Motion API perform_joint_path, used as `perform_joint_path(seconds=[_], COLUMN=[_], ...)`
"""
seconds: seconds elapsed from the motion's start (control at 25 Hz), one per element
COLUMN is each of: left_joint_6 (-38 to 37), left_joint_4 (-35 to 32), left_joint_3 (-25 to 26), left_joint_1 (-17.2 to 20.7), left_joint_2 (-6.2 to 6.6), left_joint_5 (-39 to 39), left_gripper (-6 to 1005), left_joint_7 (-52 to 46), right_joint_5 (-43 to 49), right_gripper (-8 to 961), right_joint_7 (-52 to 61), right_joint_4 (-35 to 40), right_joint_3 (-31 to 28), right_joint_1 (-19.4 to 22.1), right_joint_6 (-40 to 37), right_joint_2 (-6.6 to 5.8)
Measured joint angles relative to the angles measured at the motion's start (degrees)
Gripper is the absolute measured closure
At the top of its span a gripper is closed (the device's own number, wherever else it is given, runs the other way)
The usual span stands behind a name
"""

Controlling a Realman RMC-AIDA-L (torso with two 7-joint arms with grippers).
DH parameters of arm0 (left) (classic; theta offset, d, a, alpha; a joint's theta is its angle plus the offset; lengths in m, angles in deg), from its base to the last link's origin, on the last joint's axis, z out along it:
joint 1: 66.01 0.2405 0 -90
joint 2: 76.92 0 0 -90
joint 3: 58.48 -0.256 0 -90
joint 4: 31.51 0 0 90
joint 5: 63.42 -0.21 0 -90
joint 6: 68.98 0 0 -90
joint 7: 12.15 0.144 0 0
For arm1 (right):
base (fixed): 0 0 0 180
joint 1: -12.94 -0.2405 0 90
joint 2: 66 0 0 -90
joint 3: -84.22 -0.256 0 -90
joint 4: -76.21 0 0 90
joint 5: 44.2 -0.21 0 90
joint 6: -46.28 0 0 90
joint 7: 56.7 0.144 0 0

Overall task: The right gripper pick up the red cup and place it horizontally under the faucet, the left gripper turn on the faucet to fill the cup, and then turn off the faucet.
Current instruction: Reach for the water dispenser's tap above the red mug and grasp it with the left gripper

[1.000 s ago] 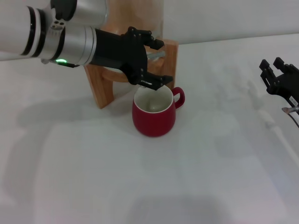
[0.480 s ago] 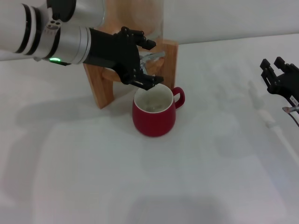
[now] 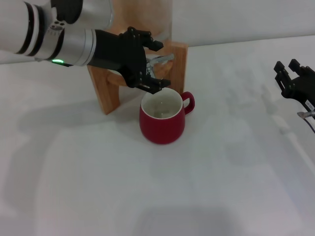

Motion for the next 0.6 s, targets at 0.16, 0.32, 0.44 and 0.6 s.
perform_joint_path(seconds=[0.16, 0.32, 0.44, 0.6], left_joint_6=[0.1, 0.0, 0.1, 0.3], left_joint_4=[0.0, 0.0, 0.1, 0.4], left_joint_3=[0.0, 0.0, 0.0, -0.5], left_joint_1=[-0.2, -0.2, -0.2, -0.2], left_joint_2=[-0.06, -0.06, -0.07, -0.17], left_joint_5=[-0.1, -0.1, 0.0, 0.3], left_gripper=[176, 179, 181, 184], left_joint_7=[0.4, 0.7, 1.2, 1.9], right_joint_5=[0.0, 0.0, 0.1, 0.2], right_gripper=[573, 573, 573, 573], right_joint_7=[0.0, 0.1, 0.1, 0.1], right_joint_4=[0.0, 0.0, 0.0, 0.0], right_joint_3=[0.0, 0.1, 0.1, 0.1], right_joint_1=[0.0, -0.1, -0.1, -0.1], right_joint_6=[0.0, 0.0, 0.0, 0.0], right_joint_2=[0.0, 0.0, 0.0, 0.0])
